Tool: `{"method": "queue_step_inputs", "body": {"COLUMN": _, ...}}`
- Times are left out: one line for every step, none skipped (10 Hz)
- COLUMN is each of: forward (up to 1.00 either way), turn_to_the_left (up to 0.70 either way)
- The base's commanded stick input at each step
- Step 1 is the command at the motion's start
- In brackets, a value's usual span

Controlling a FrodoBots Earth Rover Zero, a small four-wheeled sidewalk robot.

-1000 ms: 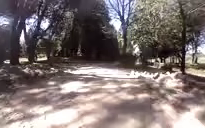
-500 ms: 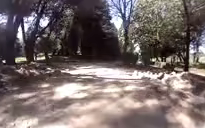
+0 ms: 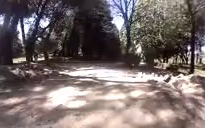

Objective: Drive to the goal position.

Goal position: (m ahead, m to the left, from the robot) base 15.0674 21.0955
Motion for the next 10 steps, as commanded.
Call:
{"method": "queue_step_inputs", "body": {"forward": 0.7, "turn_to_the_left": 0.0}}
{"method": "queue_step_inputs", "body": {"forward": 0.7, "turn_to_the_left": 0.0}}
{"method": "queue_step_inputs", "body": {"forward": 0.7, "turn_to_the_left": 0.0}}
{"method": "queue_step_inputs", "body": {"forward": 0.7, "turn_to_the_left": 0.0}}
{"method": "queue_step_inputs", "body": {"forward": 0.7, "turn_to_the_left": 0.0}}
{"method": "queue_step_inputs", "body": {"forward": 0.7, "turn_to_the_left": 0.0}}
{"method": "queue_step_inputs", "body": {"forward": 0.7, "turn_to_the_left": 0.0}}
{"method": "queue_step_inputs", "body": {"forward": 0.7, "turn_to_the_left": 0.0}}
{"method": "queue_step_inputs", "body": {"forward": 0.7, "turn_to_the_left": 0.0}}
{"method": "queue_step_inputs", "body": {"forward": 0.7, "turn_to_the_left": 0.0}}
